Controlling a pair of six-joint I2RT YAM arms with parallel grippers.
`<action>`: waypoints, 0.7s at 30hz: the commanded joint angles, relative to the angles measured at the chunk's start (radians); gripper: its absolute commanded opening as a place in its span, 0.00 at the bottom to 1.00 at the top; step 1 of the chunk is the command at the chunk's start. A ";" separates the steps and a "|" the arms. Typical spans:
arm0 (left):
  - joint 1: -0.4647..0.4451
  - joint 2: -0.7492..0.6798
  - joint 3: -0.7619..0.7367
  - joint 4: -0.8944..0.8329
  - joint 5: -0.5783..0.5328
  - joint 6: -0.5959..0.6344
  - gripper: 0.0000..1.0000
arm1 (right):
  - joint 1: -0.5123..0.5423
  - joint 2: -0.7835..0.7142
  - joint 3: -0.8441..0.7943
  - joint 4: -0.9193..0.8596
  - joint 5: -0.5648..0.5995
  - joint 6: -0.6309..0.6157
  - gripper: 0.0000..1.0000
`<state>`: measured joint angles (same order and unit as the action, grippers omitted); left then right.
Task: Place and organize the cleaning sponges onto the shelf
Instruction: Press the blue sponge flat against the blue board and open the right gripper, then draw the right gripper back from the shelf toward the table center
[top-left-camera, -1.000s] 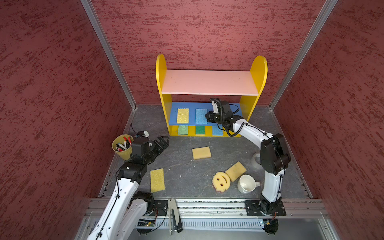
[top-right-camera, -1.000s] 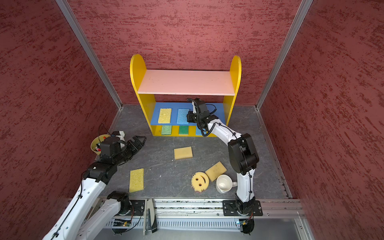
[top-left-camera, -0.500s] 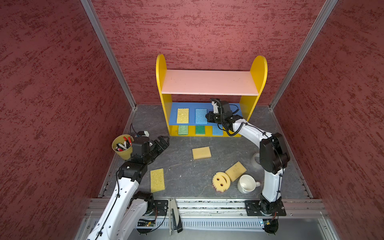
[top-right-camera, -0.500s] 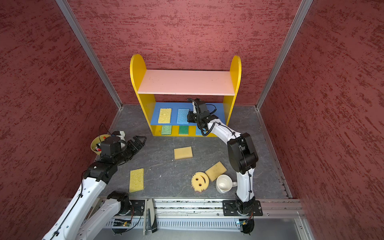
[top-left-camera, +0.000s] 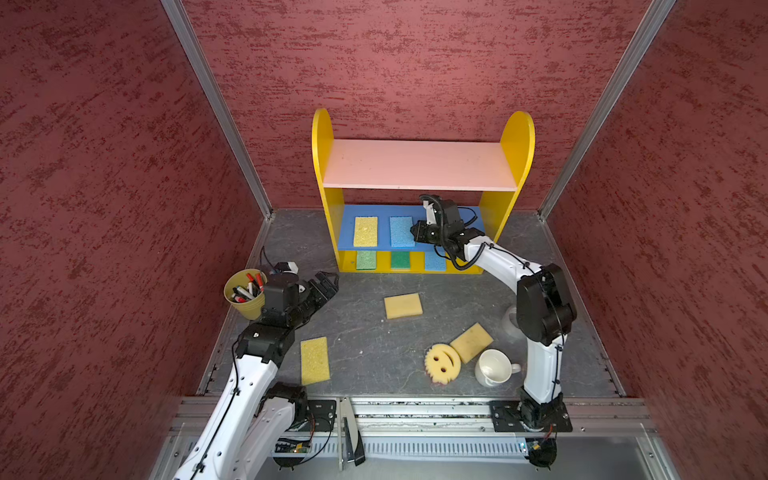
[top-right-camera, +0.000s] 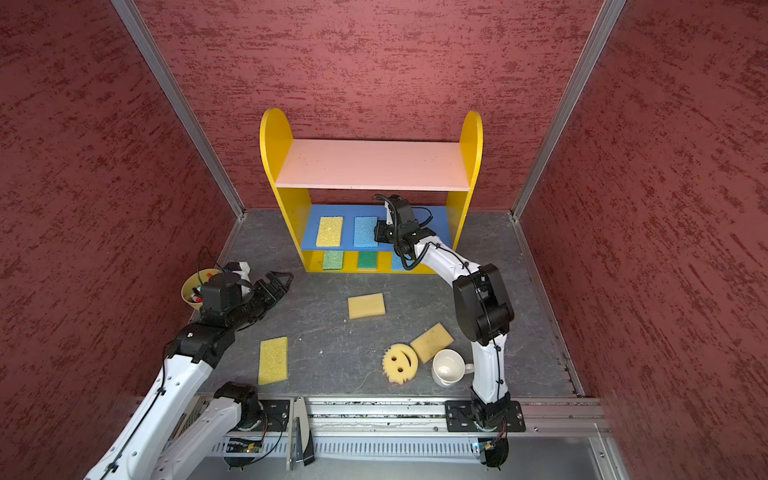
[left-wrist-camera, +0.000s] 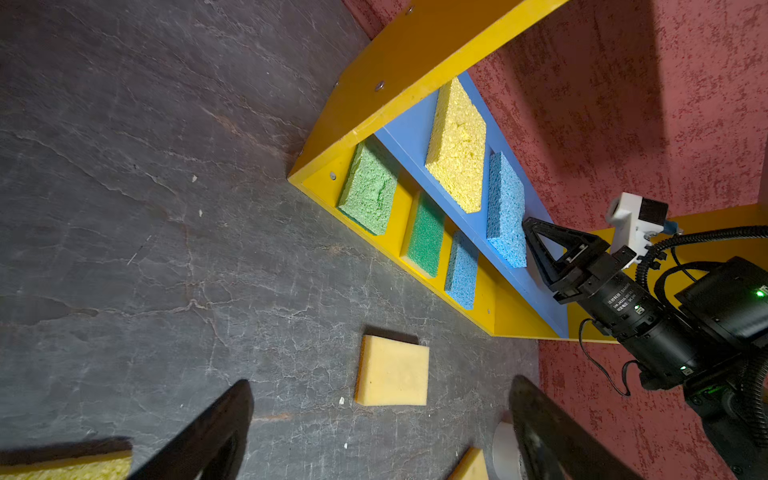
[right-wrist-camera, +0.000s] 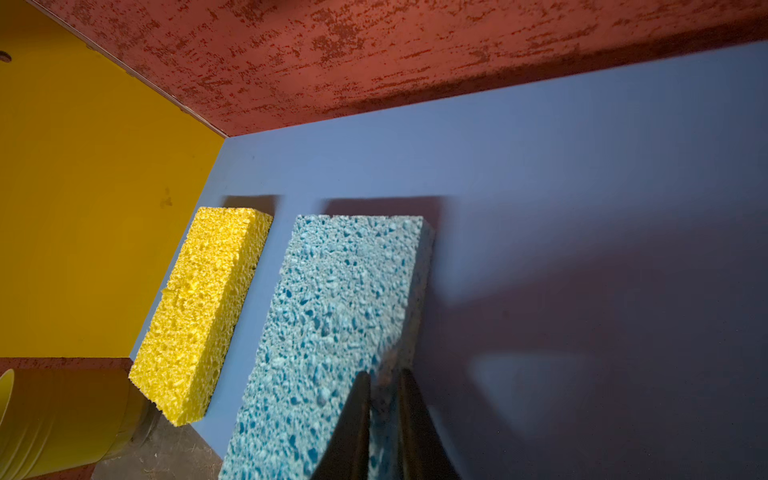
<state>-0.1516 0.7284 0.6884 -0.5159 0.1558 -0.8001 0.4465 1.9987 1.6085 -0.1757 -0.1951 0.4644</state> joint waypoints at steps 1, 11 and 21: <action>0.005 -0.006 0.011 0.006 0.003 -0.001 0.96 | -0.011 0.011 0.024 0.010 -0.010 0.011 0.17; 0.006 -0.007 0.017 0.007 0.002 -0.004 0.96 | -0.010 -0.033 0.003 0.014 -0.036 0.022 0.27; 0.006 -0.017 0.057 -0.071 -0.025 0.015 0.96 | -0.009 -0.157 -0.062 0.011 -0.028 0.020 0.35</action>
<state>-0.1516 0.7254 0.7082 -0.5407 0.1520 -0.7986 0.4431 1.9289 1.5719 -0.1764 -0.2241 0.4854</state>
